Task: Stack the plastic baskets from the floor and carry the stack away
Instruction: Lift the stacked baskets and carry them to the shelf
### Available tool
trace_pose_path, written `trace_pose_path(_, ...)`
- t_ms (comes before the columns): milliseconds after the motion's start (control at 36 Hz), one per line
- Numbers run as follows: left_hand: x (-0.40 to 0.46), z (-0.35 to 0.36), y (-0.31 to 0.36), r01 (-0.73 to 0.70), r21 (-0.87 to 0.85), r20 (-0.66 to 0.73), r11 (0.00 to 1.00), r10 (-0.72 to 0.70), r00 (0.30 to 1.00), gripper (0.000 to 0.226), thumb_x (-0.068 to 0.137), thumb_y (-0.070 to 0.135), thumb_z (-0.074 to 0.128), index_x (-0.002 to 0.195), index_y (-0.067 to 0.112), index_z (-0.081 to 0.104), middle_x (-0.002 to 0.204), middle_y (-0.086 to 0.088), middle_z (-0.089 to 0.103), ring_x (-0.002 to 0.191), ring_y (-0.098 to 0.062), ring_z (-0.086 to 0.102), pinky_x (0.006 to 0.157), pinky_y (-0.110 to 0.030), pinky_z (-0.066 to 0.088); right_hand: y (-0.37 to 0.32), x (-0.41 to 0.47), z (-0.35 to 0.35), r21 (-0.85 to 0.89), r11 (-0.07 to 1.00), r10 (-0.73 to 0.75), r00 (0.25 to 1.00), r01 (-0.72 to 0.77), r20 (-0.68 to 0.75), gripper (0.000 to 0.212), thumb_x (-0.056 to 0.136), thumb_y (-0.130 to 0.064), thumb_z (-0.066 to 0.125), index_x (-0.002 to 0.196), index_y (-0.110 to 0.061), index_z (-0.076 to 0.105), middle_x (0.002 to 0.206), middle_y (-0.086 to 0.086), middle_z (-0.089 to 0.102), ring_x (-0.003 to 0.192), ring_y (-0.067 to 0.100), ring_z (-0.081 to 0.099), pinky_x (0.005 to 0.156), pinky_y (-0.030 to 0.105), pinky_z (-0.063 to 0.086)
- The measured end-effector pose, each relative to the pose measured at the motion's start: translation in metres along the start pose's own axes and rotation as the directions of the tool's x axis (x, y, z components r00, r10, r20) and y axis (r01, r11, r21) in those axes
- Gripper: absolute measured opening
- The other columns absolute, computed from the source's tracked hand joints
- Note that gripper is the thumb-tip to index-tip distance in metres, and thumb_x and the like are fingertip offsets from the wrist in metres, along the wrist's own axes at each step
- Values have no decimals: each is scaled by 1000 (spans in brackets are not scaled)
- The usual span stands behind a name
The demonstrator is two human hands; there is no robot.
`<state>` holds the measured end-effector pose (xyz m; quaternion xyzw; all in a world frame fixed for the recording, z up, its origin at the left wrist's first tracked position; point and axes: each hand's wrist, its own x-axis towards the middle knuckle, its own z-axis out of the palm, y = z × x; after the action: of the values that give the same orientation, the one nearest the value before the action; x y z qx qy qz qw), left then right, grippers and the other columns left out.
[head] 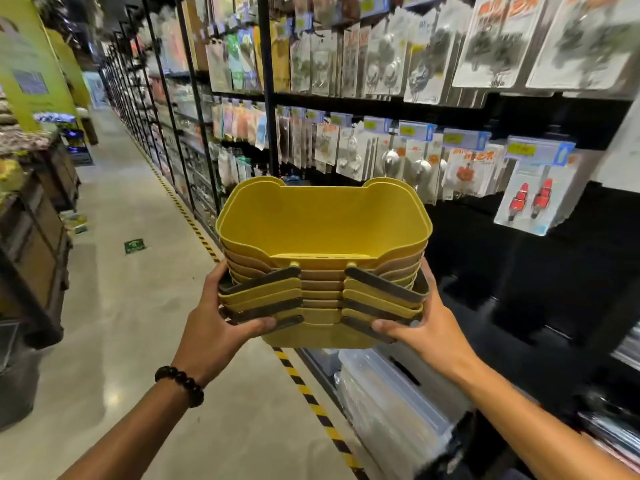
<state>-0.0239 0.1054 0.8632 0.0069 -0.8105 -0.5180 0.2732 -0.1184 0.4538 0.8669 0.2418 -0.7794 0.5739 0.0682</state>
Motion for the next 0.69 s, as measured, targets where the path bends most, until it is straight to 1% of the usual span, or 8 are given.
trace_pose_path(83, 19, -8, -24, 13, -10, 45, 1000, -12, 999, 118, 53, 65, 93, 148, 57, 25, 126, 45, 50, 113, 11, 57, 81, -11, 53, 4, 7, 20, -19, 999, 30, 999, -31, -19, 129, 66, -59, 97, 157, -67, 5, 144, -26, 59, 125, -9, 59, 81, 2, 48)
trace_pose_path(139, 34, -10, -38, -1, -15, 84, 1000, 3, 996, 119, 55, 62, 94, 150, 56, 23, 127, 45, 50, 115, 12, 55, 83, -10, 52, 8, 11, 31, -40, 998, 53, 997, -55, -49, 129, 67, -58, 97, 158, -65, 6, 146, -25, 58, 127, -8, 58, 82, 2, 48)
trace_pose_path(361, 96, 3, -69, -8, -40, 248, 999, 18, 969, 117, 54, 63, 94, 146, 66, 21, 127, 51, 47, 114, 18, 53, 80, -7, 50, 27, 17, 49, -77, 981, 160, 965, -179, -208, 128, 67, -57, 97, 158, -65, 7, 144, -37, 54, 125, -18, 54, 81, -5, 41)
trace_pose_path(417, 110, 13, -75, -6, -47, 290, 999, 20, 957, 118, 54, 63, 94, 147, 65, 21, 130, 43, 51, 115, 11, 57, 85, -15, 55, 32, 19, 49, -81, 973, 191, 952, -216, -240, 128, 67, -57, 97, 158, -65, 7, 146, -33, 55, 126, -15, 54, 82, -4, 42)
trace_pose_path(500, 132, 31, -84, -7, -67, 344, 998, 30, 938, 118, 54, 63, 94, 148, 63, 23, 142, 19, 53, 126, -8, 56, 97, -38, 56, 43, 25, 47, -87, 960, 231, 931, -265, -283, 128, 66, -59, 97, 157, -66, 8, 146, -32, 55, 127, -14, 55, 82, -4, 42)
trace_pose_path(528, 139, 38, -87, -11, -75, 361, 997, 37, 932, 118, 54, 63, 94, 148, 63, 23, 141, 20, 54, 127, -8, 56, 98, -38, 55, 47, 28, 45, -90, 956, 241, 924, -278, -297, 128, 65, -60, 97, 157, -66, 8, 145, -33, 55, 126, -14, 55, 82, -4, 43)
trace_pose_path(611, 163, 59, -98, -14, -96, 398, 995, 52, 916, 117, 54, 63, 94, 148, 63, 23, 131, 39, 54, 118, 8, 57, 95, -23, 53, 62, 39, 41, -102, 947, 253, 903, -304, -348, 131, 62, -65, 96, 156, -68, 4, 143, -35, 56, 124, -17, 55, 82, 3, 48)
trace_pose_path(694, 191, 79, -108, -31, -108, 422, 994, 74, 904, 116, 56, 62, 93, 148, 63, 22, 130, 43, 51, 117, 15, 54, 89, -8, 47, 80, 54, 37, -102, 937, 268, 876, -333, -401, 134, 58, -71, 94, 154, -72, 1, 137, -40, 58, 118, -23, 55, 87, 14, 45)
